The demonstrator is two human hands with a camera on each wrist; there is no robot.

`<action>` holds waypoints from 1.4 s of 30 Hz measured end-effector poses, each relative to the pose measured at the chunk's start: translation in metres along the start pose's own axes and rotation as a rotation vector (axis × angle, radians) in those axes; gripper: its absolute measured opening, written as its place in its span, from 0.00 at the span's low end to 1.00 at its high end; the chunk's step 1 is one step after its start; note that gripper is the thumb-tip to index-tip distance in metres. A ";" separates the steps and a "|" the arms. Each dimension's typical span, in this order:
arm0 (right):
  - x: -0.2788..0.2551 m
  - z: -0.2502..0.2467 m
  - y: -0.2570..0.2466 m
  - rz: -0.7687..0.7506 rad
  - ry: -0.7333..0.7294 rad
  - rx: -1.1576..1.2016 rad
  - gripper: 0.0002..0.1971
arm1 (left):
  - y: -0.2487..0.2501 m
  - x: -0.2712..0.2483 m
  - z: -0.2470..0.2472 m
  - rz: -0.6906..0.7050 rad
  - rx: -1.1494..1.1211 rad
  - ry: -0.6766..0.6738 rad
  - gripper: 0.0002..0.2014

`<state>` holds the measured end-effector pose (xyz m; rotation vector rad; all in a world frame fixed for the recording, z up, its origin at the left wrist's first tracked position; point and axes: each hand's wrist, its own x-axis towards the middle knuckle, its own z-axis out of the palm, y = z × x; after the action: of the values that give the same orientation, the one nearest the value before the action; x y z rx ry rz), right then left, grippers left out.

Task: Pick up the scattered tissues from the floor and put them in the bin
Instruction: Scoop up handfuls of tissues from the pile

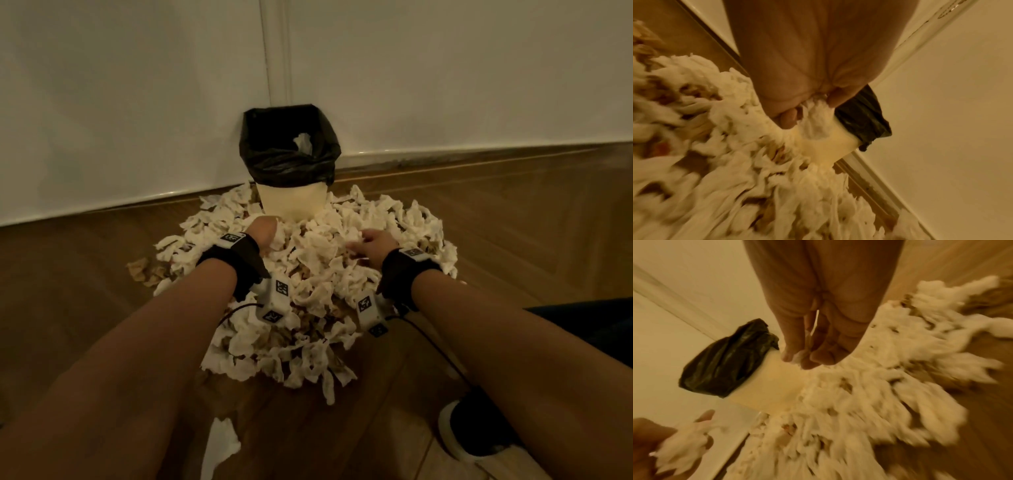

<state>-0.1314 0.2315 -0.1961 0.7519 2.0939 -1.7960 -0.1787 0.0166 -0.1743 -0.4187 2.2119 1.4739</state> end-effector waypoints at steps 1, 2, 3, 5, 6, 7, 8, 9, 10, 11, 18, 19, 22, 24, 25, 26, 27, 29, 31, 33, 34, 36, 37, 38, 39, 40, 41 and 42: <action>0.006 0.001 -0.017 -0.041 0.007 -0.011 0.33 | 0.011 0.003 -0.005 0.044 0.068 0.025 0.21; 0.013 0.003 -0.035 -0.078 0.013 -0.018 0.32 | 0.023 0.008 -0.010 0.089 0.105 0.049 0.21; 0.020 0.006 -0.053 -0.112 0.013 -0.017 0.30 | 0.035 0.013 -0.015 0.144 0.118 0.073 0.21; 0.034 0.013 -0.088 -0.185 -0.008 -0.003 0.19 | 0.058 0.022 -0.025 0.272 0.108 0.143 0.20; 0.042 0.018 -0.104 -0.224 -0.006 0.011 0.13 | 0.068 0.029 -0.029 0.336 0.042 0.169 0.19; 0.049 0.023 -0.119 -0.251 0.005 0.022 0.08 | 0.078 0.034 -0.033 0.385 -0.049 0.179 0.18; 0.055 0.028 -0.132 -0.264 0.023 0.024 0.08 | 0.087 0.038 -0.037 0.423 -0.114 0.186 0.18; 0.064 0.035 -0.146 -0.265 0.035 0.020 0.08 | 0.099 0.045 -0.040 0.441 -0.144 0.197 0.18; 0.070 0.040 -0.156 -0.256 0.032 0.026 0.10 | 0.108 0.051 -0.042 0.448 -0.171 0.196 0.18; 0.077 0.045 -0.167 -0.230 0.007 0.049 0.13 | 0.118 0.057 -0.044 0.436 -0.223 0.180 0.19; 0.092 0.044 -0.172 -0.145 -0.022 0.191 0.18 | 0.130 0.074 -0.046 0.306 -0.443 0.183 0.21; 0.092 0.039 -0.165 -0.168 0.004 0.169 0.18 | 0.124 0.071 -0.046 0.310 -0.419 0.204 0.20; 0.090 0.028 -0.140 -0.206 0.088 0.101 0.20 | 0.098 0.057 -0.047 0.307 -0.329 0.230 0.19; 0.082 0.025 -0.123 -0.174 0.091 0.120 0.19 | 0.079 0.045 -0.046 0.297 -0.269 0.235 0.18; 0.078 0.025 -0.114 -0.164 0.085 0.111 0.19 | 0.070 0.037 -0.045 0.284 -0.243 0.229 0.17; 0.072 0.026 -0.105 -0.158 0.077 0.093 0.19 | 0.062 0.030 -0.043 0.265 -0.224 0.215 0.17; 0.066 0.028 -0.097 -0.152 0.069 0.068 0.18 | 0.053 0.023 -0.041 0.242 -0.210 0.201 0.16; 0.053 0.035 -0.080 -0.148 0.048 0.007 0.17 | 0.036 0.008 -0.037 0.201 -0.186 0.177 0.16; 0.039 0.044 -0.063 -0.138 0.017 -0.055 0.16 | 0.018 -0.007 -0.032 0.166 -0.159 0.168 0.15; 0.024 0.053 -0.048 -0.126 -0.016 -0.113 0.15 | -0.002 -0.022 -0.029 0.122 -0.139 0.167 0.15; 0.017 0.058 -0.042 -0.123 -0.037 -0.139 0.15 | -0.013 -0.029 -0.028 0.100 -0.129 0.160 0.15; 0.004 0.068 -0.030 -0.120 -0.089 -0.211 0.16 | -0.037 -0.043 -0.025 0.056 -0.103 0.142 0.15; -0.001 0.073 -0.024 -0.122 -0.118 -0.250 0.16 | -0.050 -0.049 -0.025 0.027 -0.099 0.139 0.15; -0.005 0.078 -0.017 -0.129 -0.151 -0.292 0.15 | -0.062 -0.055 -0.025 -0.008 -0.091 0.139 0.15; -0.009 0.084 -0.011 -0.142 -0.190 -0.341 0.14 | -0.075 -0.061 -0.024 -0.045 -0.075 0.139 0.15; -0.012 0.089 -0.004 -0.159 -0.234 -0.406 0.14 | -0.087 -0.066 -0.023 -0.082 -0.058 0.140 0.16; -0.015 0.095 0.002 -0.179 -0.283 -0.481 0.13 | -0.100 -0.071 -0.023 -0.120 -0.043 0.141 0.16; -0.017 0.100 0.008 -0.201 -0.332 -0.557 0.13 | -0.112 -0.076 -0.023 -0.160 -0.026 0.145 0.15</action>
<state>-0.1248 0.1309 -0.2126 0.0932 2.3192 -1.2034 -0.0643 -0.0472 -0.2158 -0.7150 2.2125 1.4287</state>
